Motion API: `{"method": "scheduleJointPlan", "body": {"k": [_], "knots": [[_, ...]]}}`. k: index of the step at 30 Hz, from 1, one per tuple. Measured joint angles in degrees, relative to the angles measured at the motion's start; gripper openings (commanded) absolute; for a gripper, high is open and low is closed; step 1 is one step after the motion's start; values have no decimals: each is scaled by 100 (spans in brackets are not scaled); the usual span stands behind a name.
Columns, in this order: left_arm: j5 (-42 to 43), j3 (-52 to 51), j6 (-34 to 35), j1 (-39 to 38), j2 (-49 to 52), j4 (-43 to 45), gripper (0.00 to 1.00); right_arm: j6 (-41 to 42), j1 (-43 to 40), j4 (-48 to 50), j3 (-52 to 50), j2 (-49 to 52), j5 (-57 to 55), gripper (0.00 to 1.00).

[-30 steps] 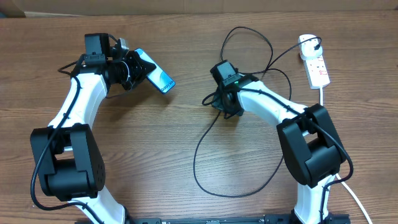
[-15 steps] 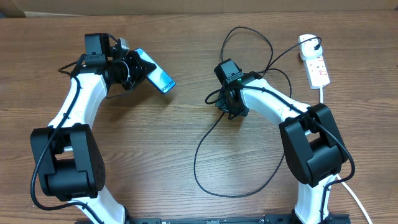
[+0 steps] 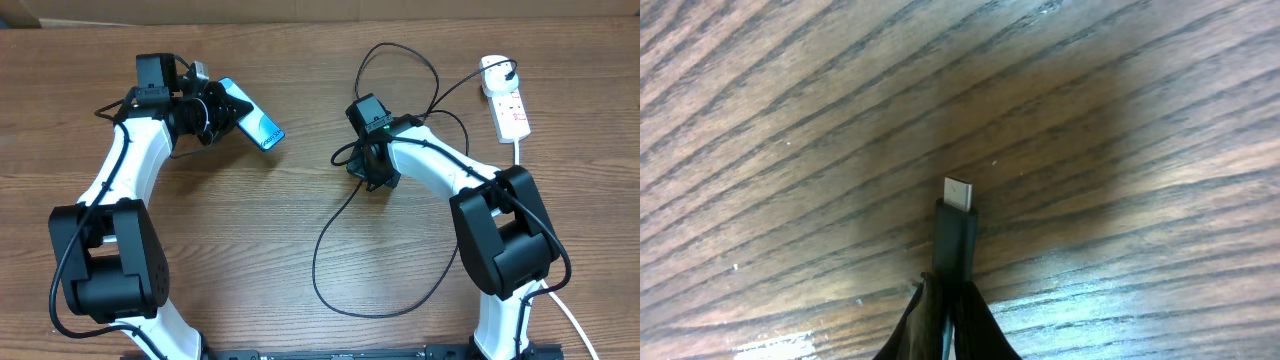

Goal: Plug charger to phone and switch on socket

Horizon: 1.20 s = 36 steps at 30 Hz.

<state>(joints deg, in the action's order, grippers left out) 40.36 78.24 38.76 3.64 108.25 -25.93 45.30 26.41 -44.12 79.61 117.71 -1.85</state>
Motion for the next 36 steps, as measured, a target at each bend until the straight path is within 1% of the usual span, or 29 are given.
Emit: {"method": "scheduleJointPlan", "body": {"k": [6, 11, 14, 17, 19, 20, 21, 22, 25, 26, 27, 29, 30, 31, 32, 33, 34, 36], "knots": [[63, 0, 0, 0, 0, 2, 4, -470, -431, 2, 0, -24, 769, 4], [205, 0, 0, 0, 0, 66, 4, -1257, -1025, -22, 0, -334, 2179, 4], [396, 0, 4, 0, 0, 219, 4, -1676, -1226, -83, 0, -560, 3047, 4], [656, 0, 22, 0, 0, 452, 4, -2223, -1325, -345, 0, -658, 4037, 4], [874, 0, 74, 0, 0, 715, 4, -2723, -1349, -721, 0, -664, 4642, 4], [986, 0, 142, 0, 0, 828, 4, -3106, -1360, -1001, 2, -664, 4957, 4], [1187, 0, 313, -2, 0, 1023, 4, -3536, -1370, -1499, -4, -667, 5287, 4], [1283, 0, 450, 0, 0, 1097, 4, -3884, -1377, -1788, 4, -667, 5495, 4], [1598, 0, 839, -17, 0, 1340, 4, -5204, -1412, -2986, 7, -667, 6041, 4], [1731, 0, 975, -28, 0, 1401, 4, -5567, -1425, -3239, 7, -667, 6137, 4], [1891, 0, 1180, -57, 0, 1447, 4, -6166, -1456, -3593, 7, -667, 6308, 4], [2057, 0, 1355, -101, 0, 1530, 4, -6620, -1515, -3637, 7, -671, 6406, 4], [2131, 0, 1432, -111, 0, 1558, 4, -6666, -1556, -3458, 4, -671, 6428, 8], [2162, 0, 1480, -133, 0, 1574, 4, -6601, -1591, -3222, 2, -675, 6432, 16], [2170, 0, 1519, -142, 0, 1572, 4, -6428, -1626, -2918, -2, -675, 6413, 19], [2179, 0, 1541, -142, 0, 1574, 4, -6004, -1644, -2269, -13, -678, 6271, 22], [2181, 0, 1558, -142, 0, 1572, 4, -5746, -1652, -1993, -9, -678, 6142, 28], [2177, 0, 1574, -142, 0, 1644, 4, -4763, -1644, -1215, -11, -678, 5541, 42]]}}
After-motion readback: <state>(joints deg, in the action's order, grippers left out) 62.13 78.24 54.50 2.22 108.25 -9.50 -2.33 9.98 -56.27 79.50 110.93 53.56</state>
